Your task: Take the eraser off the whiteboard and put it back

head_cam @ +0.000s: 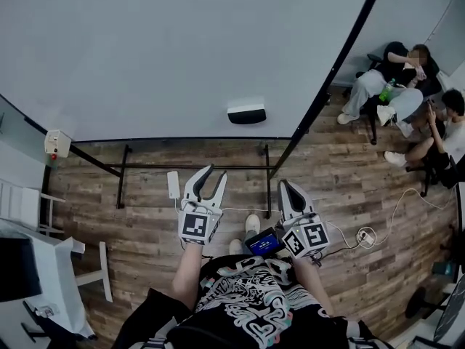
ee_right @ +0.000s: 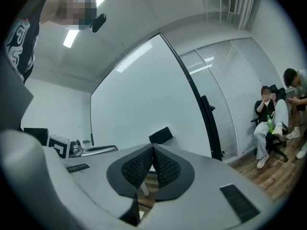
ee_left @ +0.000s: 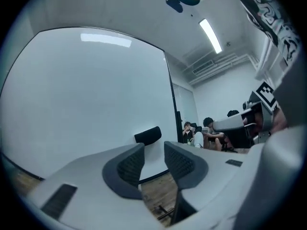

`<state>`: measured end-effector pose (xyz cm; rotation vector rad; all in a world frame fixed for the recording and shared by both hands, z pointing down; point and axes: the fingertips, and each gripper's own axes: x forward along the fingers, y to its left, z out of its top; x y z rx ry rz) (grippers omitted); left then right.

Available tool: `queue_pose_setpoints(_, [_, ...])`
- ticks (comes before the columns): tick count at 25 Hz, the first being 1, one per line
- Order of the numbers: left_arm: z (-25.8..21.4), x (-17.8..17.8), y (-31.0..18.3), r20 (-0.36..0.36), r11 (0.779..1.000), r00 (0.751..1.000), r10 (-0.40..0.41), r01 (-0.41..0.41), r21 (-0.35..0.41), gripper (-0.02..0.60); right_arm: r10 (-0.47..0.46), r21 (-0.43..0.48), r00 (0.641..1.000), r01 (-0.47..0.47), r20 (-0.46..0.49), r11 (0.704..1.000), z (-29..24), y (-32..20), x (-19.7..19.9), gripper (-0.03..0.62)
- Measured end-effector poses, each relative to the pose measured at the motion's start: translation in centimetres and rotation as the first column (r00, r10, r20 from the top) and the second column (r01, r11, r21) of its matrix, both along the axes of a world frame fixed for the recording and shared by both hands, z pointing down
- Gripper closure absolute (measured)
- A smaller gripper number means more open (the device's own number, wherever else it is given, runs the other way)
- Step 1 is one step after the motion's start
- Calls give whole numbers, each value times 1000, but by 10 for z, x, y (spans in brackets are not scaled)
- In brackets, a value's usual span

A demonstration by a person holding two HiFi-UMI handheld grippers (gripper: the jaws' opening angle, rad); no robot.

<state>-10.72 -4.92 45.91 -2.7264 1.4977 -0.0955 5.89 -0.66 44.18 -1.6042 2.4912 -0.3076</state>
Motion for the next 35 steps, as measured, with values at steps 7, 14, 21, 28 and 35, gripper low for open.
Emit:
queue_pose_setpoints(7, [-11, -2, 29, -40, 1000, 999, 8, -8, 6, 554, 25, -1, 999, -25, -27, 1000, -5, 25, 4, 579])
queue_pose_setpoints(14, [-14, 13, 37, 12, 998, 998, -70, 70, -4, 552, -19, 47, 999, 21, -26, 999, -16, 30, 11, 579])
queue_pose_setpoints(21, [-26, 24, 24, -55, 993, 992, -113, 112, -32, 554, -40, 99, 997, 47, -73, 994, -34, 22, 29, 579])
queue_pose_setpoints(28, [-27, 40, 18, -85, 990, 987, -137, 132, -57, 554, -42, 55, 995, 47, -92, 997, -24, 17, 45, 580])
queue_pose_setpoints(35, [-31, 42, 20, -62, 984, 982, -178, 177, -29, 554, -51, 42, 995, 54, -81, 998, -21, 12, 48, 580])
